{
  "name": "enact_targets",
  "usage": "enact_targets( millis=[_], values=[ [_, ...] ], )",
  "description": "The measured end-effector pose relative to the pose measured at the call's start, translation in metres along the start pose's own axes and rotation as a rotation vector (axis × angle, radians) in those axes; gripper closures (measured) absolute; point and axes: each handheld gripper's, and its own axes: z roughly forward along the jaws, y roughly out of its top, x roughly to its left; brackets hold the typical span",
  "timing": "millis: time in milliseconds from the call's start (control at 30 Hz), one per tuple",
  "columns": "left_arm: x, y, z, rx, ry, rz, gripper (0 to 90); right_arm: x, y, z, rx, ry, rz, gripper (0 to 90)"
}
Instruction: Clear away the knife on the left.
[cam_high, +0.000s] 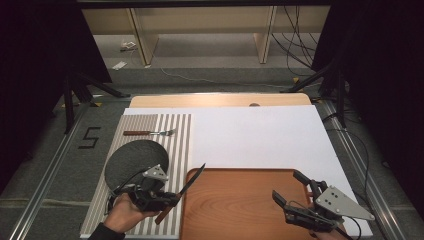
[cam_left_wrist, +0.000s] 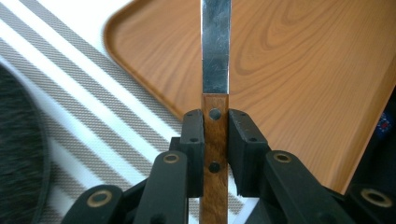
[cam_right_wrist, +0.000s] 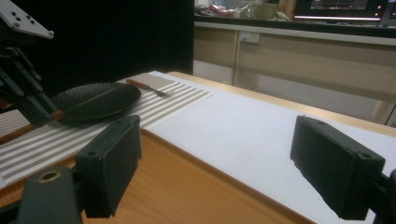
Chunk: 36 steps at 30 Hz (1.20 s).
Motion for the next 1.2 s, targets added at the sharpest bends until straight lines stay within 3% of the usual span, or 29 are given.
enact_targets(
  millis=[67, 100, 500, 633, 1200],
  values=[
    [-0.004, 0.004, 0.003, 0.002, -0.016, -0.011, 76.8, 0.000, 0.000, 0.000, -0.001, 0.000, -0.002, 17.3],
    [-0.007, 0.006, 0.007, -0.016, -0.044, -0.018, 76.8, 0.000, 0.000, 0.000, 0.000, -0.001, -0.001, 17.3],
    [-0.015, 0.011, 0.016, 0.001, -0.071, 0.011, 76.8, 0.000, 0.000, 0.000, 0.000, -0.001, -0.001, 17.3],
    [-0.019, 0.015, 0.022, 0.009, -0.096, 0.007, 76.8, 0.000, 0.000, 0.000, 0.000, 0.000, -0.001, 17.3],
    [-0.031, 0.023, 0.042, 0.045, -0.131, -0.015, 76.8, 0.000, 0.000, 0.000, 0.000, -0.002, -0.001, 17.4]
  ],
)
